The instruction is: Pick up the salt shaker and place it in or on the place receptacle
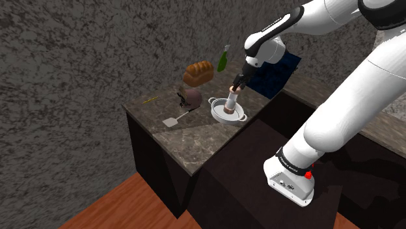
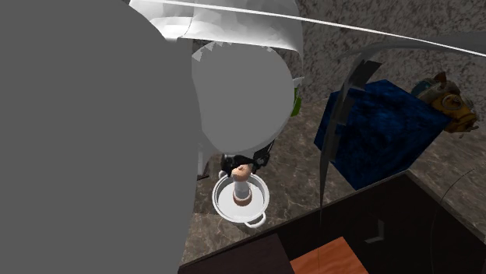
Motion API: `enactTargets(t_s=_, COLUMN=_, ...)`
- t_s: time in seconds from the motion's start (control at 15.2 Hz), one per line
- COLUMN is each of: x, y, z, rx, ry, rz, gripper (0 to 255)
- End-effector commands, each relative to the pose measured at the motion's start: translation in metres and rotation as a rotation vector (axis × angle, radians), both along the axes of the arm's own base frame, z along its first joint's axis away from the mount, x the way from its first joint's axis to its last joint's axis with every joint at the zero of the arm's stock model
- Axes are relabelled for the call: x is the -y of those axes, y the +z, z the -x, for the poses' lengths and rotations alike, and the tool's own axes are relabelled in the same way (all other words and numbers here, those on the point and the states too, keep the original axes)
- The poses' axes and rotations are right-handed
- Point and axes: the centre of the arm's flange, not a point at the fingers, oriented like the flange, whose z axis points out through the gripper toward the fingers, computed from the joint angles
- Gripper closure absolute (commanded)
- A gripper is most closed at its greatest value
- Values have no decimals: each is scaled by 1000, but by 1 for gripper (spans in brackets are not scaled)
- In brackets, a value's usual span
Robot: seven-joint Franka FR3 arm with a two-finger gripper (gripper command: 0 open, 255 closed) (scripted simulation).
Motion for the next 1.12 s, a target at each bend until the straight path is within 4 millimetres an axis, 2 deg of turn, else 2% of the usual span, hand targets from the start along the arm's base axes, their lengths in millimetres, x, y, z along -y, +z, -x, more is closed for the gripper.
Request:
enactTargets(t_s=0.0, x=0, y=0, z=0, rx=0, ry=0, rz=0, gripper=0)
enactTargets(t_s=0.26, x=0, y=0, z=0, rx=0, ry=0, rz=0, gripper=0)
enactTargets(t_s=0.53, x=8, y=49, z=4, rx=0, ry=0, rz=0, gripper=0)
enactTargets(t_s=1.06, x=8, y=49, z=4, rx=0, ry=0, rz=0, gripper=0)
